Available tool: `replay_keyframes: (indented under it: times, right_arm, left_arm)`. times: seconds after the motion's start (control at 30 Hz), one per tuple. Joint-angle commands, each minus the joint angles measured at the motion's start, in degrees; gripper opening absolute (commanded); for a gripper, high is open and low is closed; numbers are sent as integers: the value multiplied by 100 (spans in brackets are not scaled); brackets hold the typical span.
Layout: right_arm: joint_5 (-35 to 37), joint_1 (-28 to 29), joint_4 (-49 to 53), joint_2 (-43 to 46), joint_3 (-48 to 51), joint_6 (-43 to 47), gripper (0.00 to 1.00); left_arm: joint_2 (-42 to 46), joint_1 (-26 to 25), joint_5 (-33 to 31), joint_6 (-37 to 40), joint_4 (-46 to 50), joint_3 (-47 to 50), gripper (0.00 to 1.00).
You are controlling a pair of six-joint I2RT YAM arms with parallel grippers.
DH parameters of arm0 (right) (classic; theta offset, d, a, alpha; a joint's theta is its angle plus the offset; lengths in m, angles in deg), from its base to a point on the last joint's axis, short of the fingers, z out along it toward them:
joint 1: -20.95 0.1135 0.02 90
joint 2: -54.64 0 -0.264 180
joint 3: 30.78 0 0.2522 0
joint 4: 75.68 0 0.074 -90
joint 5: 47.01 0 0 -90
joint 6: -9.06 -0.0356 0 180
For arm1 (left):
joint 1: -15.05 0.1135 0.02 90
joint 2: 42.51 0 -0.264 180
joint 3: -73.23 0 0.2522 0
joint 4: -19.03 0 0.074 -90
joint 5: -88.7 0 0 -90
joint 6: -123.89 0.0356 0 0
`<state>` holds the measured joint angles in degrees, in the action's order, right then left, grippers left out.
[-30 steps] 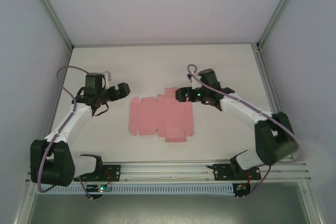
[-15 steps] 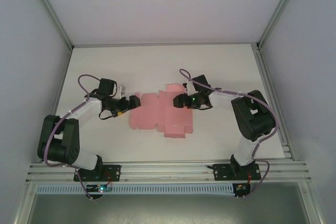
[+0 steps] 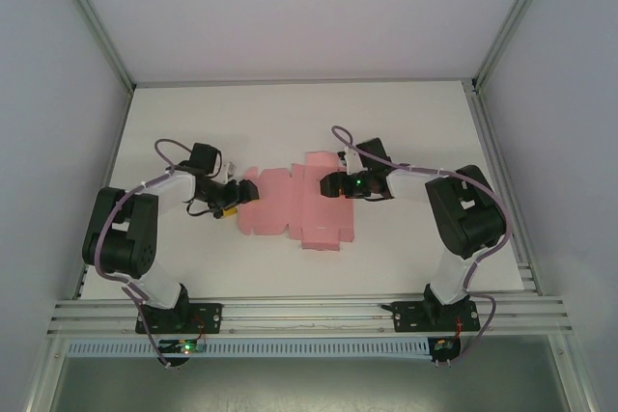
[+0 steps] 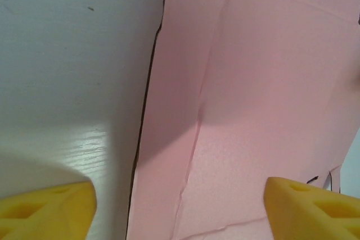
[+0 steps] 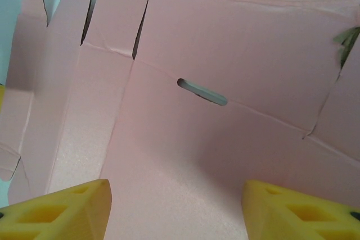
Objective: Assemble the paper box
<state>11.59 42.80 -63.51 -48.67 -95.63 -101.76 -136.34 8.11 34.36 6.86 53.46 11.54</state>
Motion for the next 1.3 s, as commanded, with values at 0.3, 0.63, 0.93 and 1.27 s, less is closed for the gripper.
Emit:
replay_keyframes:
  times: [0.3,0.63,0.93,1.27]
  right_arm:
    - [218,-123,749,-407,199,317,65]
    - [-570,-673,641,1251,141,598,78]
    - [-2230,-1953,-695,3041,781,457,92]
    - [-3441,-2255,-1996,3311,981,182,86]
  left_arm:
    - [-253,-218,987,317,-1624,-191,4]
    - [1314,-284,1153,1007,-1848,-161,0]
    - [2516,-567,1938,1219,-2472,-605,0]
    - [3314,-1024,2028,998,-3025,-850,0]
